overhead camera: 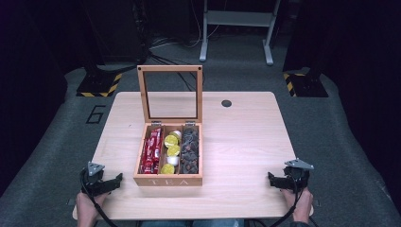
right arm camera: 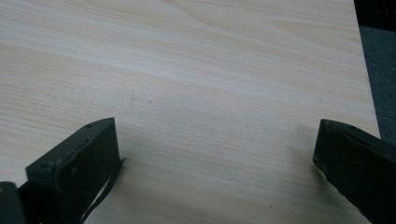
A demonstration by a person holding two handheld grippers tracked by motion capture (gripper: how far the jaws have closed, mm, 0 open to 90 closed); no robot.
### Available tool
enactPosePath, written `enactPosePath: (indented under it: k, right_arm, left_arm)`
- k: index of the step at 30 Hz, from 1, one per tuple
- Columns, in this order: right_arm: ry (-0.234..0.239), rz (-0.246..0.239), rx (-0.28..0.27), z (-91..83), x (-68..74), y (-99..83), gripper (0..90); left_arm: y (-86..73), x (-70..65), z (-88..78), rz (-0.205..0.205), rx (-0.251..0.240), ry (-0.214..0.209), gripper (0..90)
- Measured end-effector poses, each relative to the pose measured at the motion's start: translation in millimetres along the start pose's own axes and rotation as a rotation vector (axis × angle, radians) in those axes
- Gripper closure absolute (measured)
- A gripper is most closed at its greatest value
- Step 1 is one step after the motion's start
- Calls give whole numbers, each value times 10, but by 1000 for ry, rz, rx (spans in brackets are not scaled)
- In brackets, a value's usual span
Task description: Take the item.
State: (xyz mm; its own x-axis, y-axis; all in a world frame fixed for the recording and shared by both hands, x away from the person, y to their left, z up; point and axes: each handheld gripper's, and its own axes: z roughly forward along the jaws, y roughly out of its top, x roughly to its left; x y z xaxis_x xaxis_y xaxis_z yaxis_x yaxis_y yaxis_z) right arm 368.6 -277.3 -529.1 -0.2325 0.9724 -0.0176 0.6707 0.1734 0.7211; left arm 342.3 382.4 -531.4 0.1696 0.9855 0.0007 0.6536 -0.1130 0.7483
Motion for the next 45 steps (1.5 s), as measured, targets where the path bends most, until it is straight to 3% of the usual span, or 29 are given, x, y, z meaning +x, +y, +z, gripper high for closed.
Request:
enactPosePath:
  k: [10,21,26,31,37,45]
  right_arm:
    - [17,3,8,17,-19,16,0]
    - [19,6,10,16,-25,13,0]
    - [18,6,5,15,-22,10,6]
    - [19,7,2,12,-17,10,6]
    - [20,9,1,12,-16,9,6]
    - [21,3,2,8,-15,6,13]
  left_arm:
    - [7,4,-16,-13,15,-19,117]
    - [151,-47,-189,-19,-47,-68,119]
    - [322,-150,-356,5,-77,-122,123]
    - [450,-231,-442,27,-108,-133,116]
    - [559,-316,-476,62,-120,-147,118]
    - [675,-428,-466,81,-124,-170,122]
